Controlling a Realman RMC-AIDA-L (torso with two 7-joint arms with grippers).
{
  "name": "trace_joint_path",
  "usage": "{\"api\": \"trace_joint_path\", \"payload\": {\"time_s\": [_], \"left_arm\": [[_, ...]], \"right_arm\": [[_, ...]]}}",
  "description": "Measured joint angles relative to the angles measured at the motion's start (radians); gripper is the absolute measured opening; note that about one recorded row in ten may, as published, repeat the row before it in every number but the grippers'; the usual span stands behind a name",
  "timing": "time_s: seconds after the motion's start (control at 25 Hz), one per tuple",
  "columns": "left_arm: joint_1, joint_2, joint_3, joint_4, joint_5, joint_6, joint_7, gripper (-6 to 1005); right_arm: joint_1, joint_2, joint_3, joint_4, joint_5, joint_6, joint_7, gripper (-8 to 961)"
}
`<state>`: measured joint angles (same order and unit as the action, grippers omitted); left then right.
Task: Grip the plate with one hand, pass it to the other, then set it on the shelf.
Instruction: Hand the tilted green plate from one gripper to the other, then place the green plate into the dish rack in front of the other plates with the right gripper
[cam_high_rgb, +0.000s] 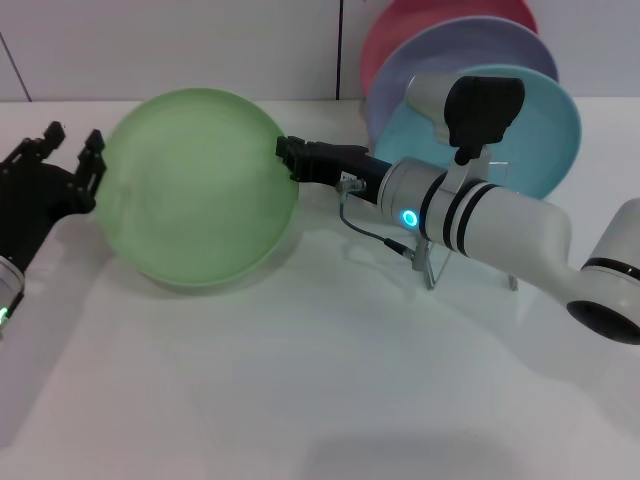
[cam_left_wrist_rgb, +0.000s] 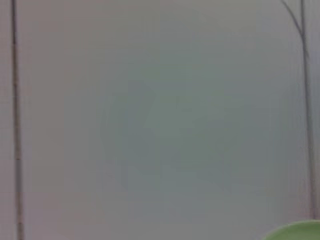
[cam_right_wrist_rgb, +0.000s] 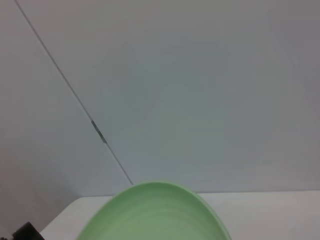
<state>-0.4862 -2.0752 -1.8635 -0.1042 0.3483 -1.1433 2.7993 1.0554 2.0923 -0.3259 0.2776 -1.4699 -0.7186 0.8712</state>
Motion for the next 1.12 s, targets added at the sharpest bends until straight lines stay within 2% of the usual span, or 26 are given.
{"api": "trace_joint_path", "payload": {"time_s": [0.08, 0.32, 0.36, 0.44, 0.56, 0.8, 1.12], "left_arm": [[0.0, 0.002, -0.039, 0.0, -0.001, -0.002, -0.008, 453], [0.008, 0.012, -0.212, 0.0, -0.002, -0.009, -0.109, 453], [0.012, 0.016, -0.263, -0.001, -0.002, -0.009, -0.157, 453], [0.02, 0.02, -0.287, -0.013, -0.002, -0.007, -0.204, 453], [0.041, 0.023, -0.295, -0.049, -0.002, 0.002, -0.278, 453], [0.085, 0.018, -0.295, -0.114, -0.002, 0.01, -0.382, 452], [0.091, 0.014, -0.296, -0.123, -0.002, 0.01, -0.412, 452]], "right_arm": [[0.0, 0.0, 0.001, -0.001, 0.0, 0.0, -0.003, 66], [-0.004, 0.0, 0.001, -0.011, 0.0, -0.032, -0.051, 65], [-0.01, 0.0, 0.002, -0.013, 0.0, -0.059, -0.096, 65], [-0.019, 0.0, 0.002, -0.016, 0.0, -0.099, -0.159, 65], [-0.031, 0.0, 0.002, -0.022, 0.0, -0.14, -0.222, 65], [-0.077, 0.0, -0.001, -0.064, -0.02, -0.307, -0.412, 66], [-0.107, -0.001, -0.006, -0.092, -0.056, -0.498, -0.612, 65]]}}
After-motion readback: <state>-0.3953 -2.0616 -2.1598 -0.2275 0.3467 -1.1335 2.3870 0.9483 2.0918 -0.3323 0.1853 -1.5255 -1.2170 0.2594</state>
